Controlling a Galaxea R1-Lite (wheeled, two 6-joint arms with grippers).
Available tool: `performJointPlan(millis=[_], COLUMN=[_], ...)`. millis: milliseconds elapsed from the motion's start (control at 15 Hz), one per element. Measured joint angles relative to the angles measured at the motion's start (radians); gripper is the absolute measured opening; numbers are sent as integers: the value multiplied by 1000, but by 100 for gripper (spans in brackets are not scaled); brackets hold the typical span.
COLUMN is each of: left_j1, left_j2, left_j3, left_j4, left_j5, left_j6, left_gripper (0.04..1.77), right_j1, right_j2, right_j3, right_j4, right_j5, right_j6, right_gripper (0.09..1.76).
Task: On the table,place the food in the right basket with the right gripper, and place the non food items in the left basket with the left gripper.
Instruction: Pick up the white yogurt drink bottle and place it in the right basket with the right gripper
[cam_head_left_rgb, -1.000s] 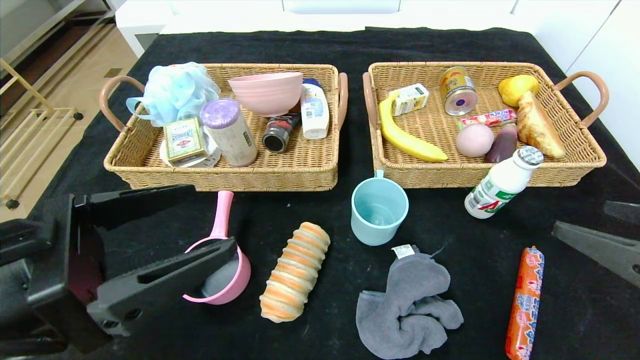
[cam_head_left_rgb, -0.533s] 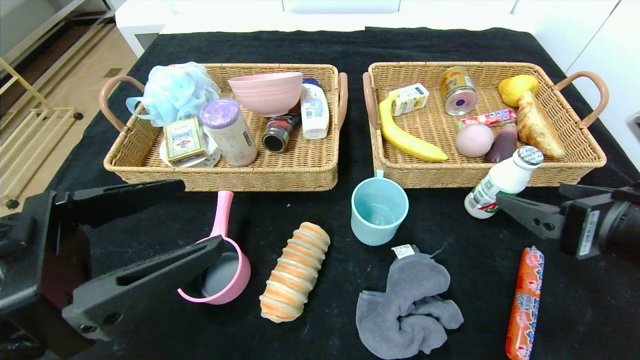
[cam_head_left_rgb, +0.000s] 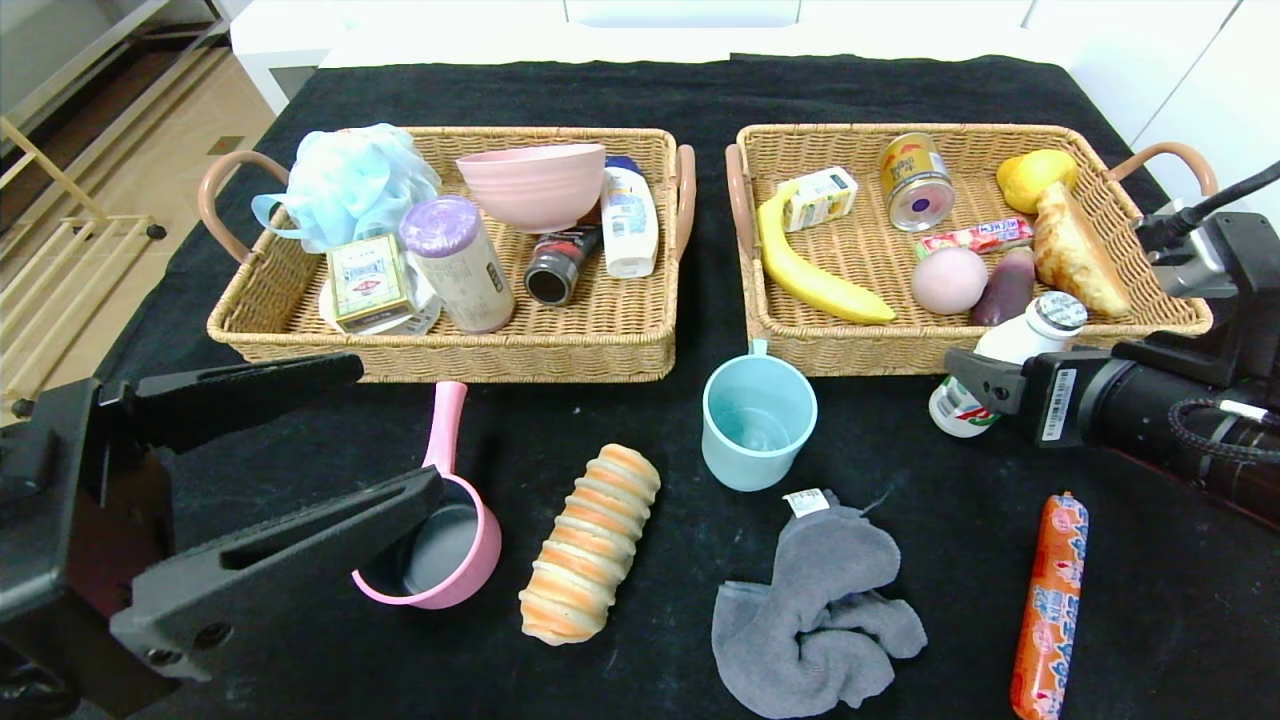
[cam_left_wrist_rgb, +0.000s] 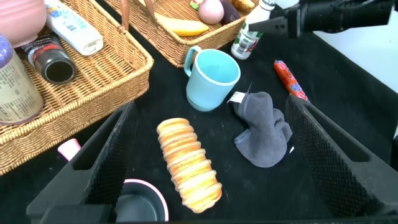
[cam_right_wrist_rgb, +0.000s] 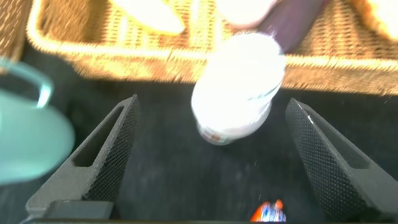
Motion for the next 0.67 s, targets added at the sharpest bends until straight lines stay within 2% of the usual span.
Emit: performJointPlan(millis=[600, 667], left_j1=[0, 0], left_j2=[0, 0], left_j3=[1, 3], left_j4=[6, 6], left_j5=[0, 0], left_j6=[0, 0], left_gripper=[172, 172], right_j1=[-44, -44], right_j2=[64, 65], right_j3=[1, 1], right_j4=[-78, -79], right_j5=[0, 1], right_j6=[11, 10], right_gripper=[171, 164])
